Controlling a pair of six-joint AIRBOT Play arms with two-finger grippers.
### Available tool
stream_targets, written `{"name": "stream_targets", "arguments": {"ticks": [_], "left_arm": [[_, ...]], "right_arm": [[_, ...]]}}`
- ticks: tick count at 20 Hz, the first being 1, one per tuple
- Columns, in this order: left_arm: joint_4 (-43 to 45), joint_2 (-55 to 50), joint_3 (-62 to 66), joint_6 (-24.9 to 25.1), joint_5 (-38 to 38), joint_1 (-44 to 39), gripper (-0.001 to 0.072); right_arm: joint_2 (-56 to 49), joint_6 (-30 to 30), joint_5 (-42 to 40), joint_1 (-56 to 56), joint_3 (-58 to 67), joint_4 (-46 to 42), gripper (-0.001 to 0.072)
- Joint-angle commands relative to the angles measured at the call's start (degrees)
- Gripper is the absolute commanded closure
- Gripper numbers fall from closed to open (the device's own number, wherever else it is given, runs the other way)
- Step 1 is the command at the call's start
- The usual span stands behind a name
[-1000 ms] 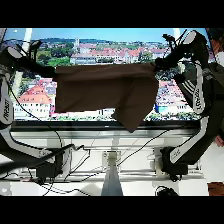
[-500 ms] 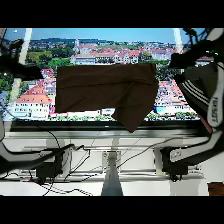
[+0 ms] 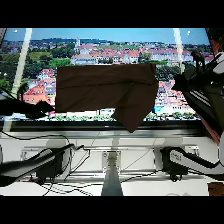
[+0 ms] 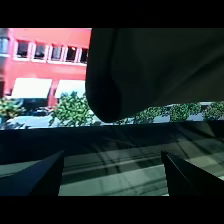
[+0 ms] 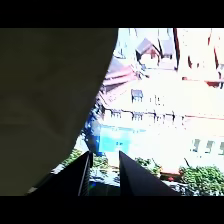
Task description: Fold the clothes and pants, and hang the long-sleeved shirts on hangers.
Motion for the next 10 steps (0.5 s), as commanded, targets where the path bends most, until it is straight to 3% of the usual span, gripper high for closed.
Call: {"name": "stream_targets", "arguments": {"ticks": [1, 4, 7, 10], "left_arm": [[-5.44, 0.79, -7.98, 5.07, 10.12, 0.20, 0.0033], [-6.84, 0.79, -7.96, 5.05, 15.85, -0.02, 0.0147], [-7.45, 0.79, -7.98, 5.07, 19.10, -0.68, 0.0148], [-8.24, 0.79, -7.98, 5.07, 20.55, -2.45, 0.0215]], "right_arm": [[1.64, -0.33, -6.91, -0.26, -8.11, -2.29, 0.0519], [1.64, -0.33, -7.13, -0.24, -11.61, -1.01, 0.0520], [1.64, -0.35, -6.34, -0.24, -15.17, 3.48, 0.0520], [1.64, -0.33, -7.02, -0.24, -18.86, 6.86, 0.0519]]}}
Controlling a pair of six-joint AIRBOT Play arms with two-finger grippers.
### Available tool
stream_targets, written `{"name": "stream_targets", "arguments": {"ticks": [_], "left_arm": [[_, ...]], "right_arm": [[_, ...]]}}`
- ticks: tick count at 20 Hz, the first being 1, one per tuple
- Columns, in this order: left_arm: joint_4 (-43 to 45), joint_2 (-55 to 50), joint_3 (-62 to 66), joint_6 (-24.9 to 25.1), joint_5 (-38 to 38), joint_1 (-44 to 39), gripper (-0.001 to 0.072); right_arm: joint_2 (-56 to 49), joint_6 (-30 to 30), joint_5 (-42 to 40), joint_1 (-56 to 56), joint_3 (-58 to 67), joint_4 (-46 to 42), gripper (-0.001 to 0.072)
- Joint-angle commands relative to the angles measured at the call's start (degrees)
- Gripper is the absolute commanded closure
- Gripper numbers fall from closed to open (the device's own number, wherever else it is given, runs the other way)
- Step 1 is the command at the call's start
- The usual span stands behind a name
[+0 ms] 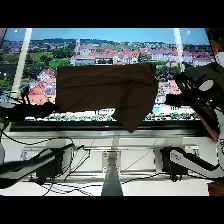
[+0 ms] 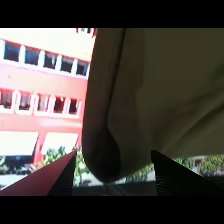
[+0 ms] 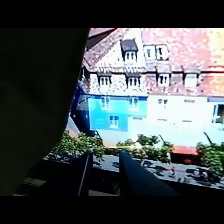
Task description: Fold the clothes and pants, and hang the long-sleeved shirts on hangers.
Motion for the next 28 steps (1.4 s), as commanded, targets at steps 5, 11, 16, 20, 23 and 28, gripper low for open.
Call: {"name": "stream_targets", "arguments": {"ticks": [5, 11, 16, 20, 23, 28], "left_arm": [[-0.63, -0.04, -0.33, 0.48, 2.23, -7.69, 0.0691], [-1.14, -0.04, -0.22, 1.05, 2.29, -11.93, 0.0690], [-7.52, 0.00, -0.17, 1.07, 2.21, -11.96, 0.0691], [-9.60, 0.22, 6.60, 3.54, -4.13, -11.96, 0.0692], [-9.68, 0.20, 17.53, 0.72, -4.59, -11.80, 0.0692], [-10.05, -1.25, 26.18, -6.23, 13.60, -13.64, 0.0694]], "right_arm": [[0.07, 0.35, -0.63, 0.04, -9.73, 11.65, 0.0253], [0.04, 0.39, -5.77, 4.61, -19.78, 23.50, 0.0197], [0.09, 0.20, -17.68, 17.22, -21.62, 28.30, 0.0553], [0.13, -3.19, -10.64, 19.37, -12.59, 27.52, 0.0700], [0.11, -3.04, -12.72, 19.39, -3.17, 28.57, 0.0700], [-3.06, 4.11, -35.41, 19.39, 10.91, 29.73, 0.0701]]}}
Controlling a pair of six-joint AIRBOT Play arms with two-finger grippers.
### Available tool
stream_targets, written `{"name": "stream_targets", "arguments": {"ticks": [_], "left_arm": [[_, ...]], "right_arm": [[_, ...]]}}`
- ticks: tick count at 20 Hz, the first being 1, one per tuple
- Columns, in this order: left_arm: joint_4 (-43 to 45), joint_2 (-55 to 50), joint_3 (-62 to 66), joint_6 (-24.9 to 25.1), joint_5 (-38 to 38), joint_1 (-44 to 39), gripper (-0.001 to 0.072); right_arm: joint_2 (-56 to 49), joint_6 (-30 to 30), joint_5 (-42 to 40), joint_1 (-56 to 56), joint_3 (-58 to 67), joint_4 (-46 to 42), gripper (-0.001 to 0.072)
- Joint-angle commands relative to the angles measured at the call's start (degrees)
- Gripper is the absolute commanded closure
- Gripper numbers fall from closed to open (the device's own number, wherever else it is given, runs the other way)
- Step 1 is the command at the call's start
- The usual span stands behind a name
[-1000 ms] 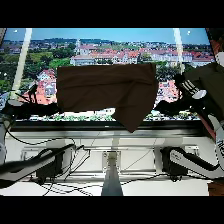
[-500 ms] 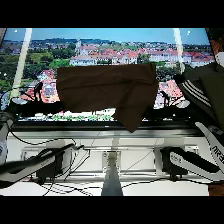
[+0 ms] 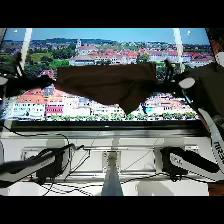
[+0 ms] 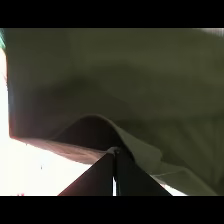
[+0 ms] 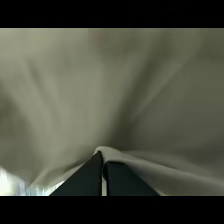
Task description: Fold the clothes and pants, and hang the long-sleeved shirts on hangers.
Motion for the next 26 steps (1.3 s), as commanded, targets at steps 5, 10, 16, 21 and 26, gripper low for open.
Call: {"name": "stream_targets", "arguments": {"ticks": [5, 10, 16, 21, 26], "left_arm": [[-3.15, -10.16, 4.33, -4.31, 31.82, -7.56, 0.0692], [-5.60, -16.98, 4.28, -4.48, 31.45, -9.25, 0.0009], [0.39, -17.81, 5.27, -4.13, 16.26, -0.83, 0.0021], [-0.70, -26.03, 10.23, -4.13, 4.81, -0.46, 0.0021], [-0.68, -35.08, 20.37, -4.09, 4.79, -7.06, 0.0383]], "right_arm": [[-16.81, 9.66, -28.17, 0.15, 20.15, 1.01, 0.0700], [-23.21, 10.43, -30.75, -0.26, 22.62, -2.51, 0.0024], [-23.19, 10.47, -18.67, -2.99, 22.64, -11.39, 0.0026], [-23.34, 10.27, -11.17, -4.15, 22.64, -12.63, 0.0026], [-23.41, 6.86, 0.63, -2.93, 25.55, -12.74, 0.0028]]}}
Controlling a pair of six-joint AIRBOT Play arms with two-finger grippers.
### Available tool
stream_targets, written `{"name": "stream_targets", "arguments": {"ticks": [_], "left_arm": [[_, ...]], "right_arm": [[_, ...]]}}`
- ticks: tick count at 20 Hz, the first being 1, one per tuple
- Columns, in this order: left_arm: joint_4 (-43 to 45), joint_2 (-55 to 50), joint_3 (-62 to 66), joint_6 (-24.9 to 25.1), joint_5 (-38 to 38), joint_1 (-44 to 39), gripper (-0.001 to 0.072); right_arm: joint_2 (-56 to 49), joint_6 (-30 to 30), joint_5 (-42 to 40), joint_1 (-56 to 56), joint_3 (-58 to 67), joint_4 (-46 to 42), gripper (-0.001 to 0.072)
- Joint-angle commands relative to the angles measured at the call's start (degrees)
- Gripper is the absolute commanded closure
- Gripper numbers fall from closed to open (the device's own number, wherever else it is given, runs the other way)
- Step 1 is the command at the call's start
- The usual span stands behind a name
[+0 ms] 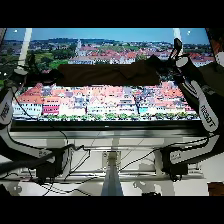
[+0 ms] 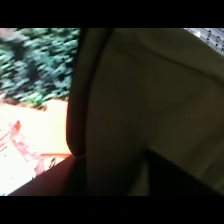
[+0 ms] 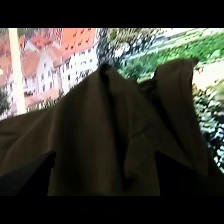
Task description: Fold the clothes and pants, and hang the long-sleeved shirts on hangers.
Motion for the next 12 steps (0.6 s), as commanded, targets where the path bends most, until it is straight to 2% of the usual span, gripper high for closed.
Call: {"name": "stream_targets", "arguments": {"ticks": [1, 2, 3, 4, 7, 9, 12], "left_arm": [[0.35, -5.40, 7.23, 0.02, -1.81, -3.43, 0.0528], [0.42, -5.53, 9.38, 0.61, -2.16, -3.93, 0.0694], [1.25, -5.18, 11.61, 0.85, -3.72, -4.04, 0.0693], [3.72, -4.33, 14.53, 0.83, -7.06, -4.04, 0.0693], [11.76, 1.16, 22.53, 0.39, -21.35, -4.04, 0.0694], [11.02, 6.78, 25.16, 0.42, -29.44, -4.11, 0.0693], [5.16, 16.09, 25.46, 0.42, -34.75, -4.24, 0.0692]], "right_arm": [[-0.02, -3.67, 9.09, 1.20, 3.30, -0.44, 0.0042], [-0.02, -3.69, 9.07, 1.97, 4.70, -0.46, 0.0142], [-0.02, -3.72, 7.58, 2.95, 6.12, -0.46, 0.0373], [-0.02, -3.82, 6.12, 3.93, 7.30, -0.44, 0.0685], [-0.13, -3.26, 2.29, 8.96, 9.49, -0.13, 0.0701], [-1.22, -0.57, 1.97, 14.36, 10.27, 0.09, 0.0702], [-4.42, 2.95, 1.40, 25.11, 11.26, 3.41, 0.0701]]}}
